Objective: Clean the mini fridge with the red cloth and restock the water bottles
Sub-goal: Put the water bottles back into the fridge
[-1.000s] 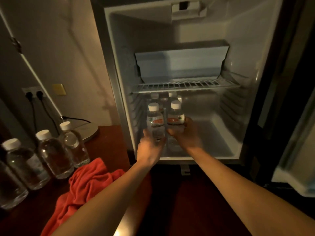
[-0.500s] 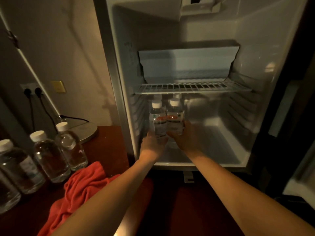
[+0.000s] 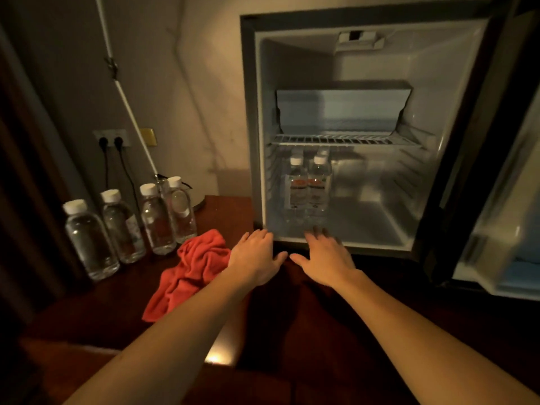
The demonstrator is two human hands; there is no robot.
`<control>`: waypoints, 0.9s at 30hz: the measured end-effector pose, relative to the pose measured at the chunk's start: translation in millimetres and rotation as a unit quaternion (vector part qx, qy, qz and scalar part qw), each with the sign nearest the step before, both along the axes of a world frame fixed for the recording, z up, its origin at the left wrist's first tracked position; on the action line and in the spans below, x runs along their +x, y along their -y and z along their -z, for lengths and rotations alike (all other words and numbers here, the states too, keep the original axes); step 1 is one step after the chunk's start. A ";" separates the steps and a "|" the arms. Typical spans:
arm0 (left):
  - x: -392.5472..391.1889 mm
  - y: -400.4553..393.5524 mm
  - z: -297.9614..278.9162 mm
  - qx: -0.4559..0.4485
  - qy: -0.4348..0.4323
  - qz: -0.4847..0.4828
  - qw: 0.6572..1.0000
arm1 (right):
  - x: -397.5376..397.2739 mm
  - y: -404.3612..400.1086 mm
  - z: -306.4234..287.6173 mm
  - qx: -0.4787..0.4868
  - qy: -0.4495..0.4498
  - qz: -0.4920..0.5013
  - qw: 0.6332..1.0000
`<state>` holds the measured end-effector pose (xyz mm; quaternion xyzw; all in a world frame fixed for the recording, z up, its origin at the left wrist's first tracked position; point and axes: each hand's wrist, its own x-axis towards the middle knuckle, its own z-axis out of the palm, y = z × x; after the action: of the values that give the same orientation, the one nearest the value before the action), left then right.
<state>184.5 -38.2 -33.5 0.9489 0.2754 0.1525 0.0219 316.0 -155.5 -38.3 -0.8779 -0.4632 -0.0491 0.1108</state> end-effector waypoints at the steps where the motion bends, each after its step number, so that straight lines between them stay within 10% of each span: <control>1: -12.3 0.0 1.8 0.008 -0.004 -0.003 1.000 | -10.0 1.1 0.4 -0.015 0.007 -0.014 1.000; 19: -237.9 -88.1 7.6 0.013 0.032 -0.198 0.980 | -187.9 -126.7 -17.4 0.078 0.005 -0.239 0.968; 27: -279.6 -135.6 6.2 -0.147 0.174 -0.314 0.922 | -225.7 -199.8 -19.7 0.151 -0.108 -0.306 0.934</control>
<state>-95.0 97.4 -39.7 0.7588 0.5700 0.2718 0.1594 90.3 44.3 -18.6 -0.6668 -0.6814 0.0132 0.3013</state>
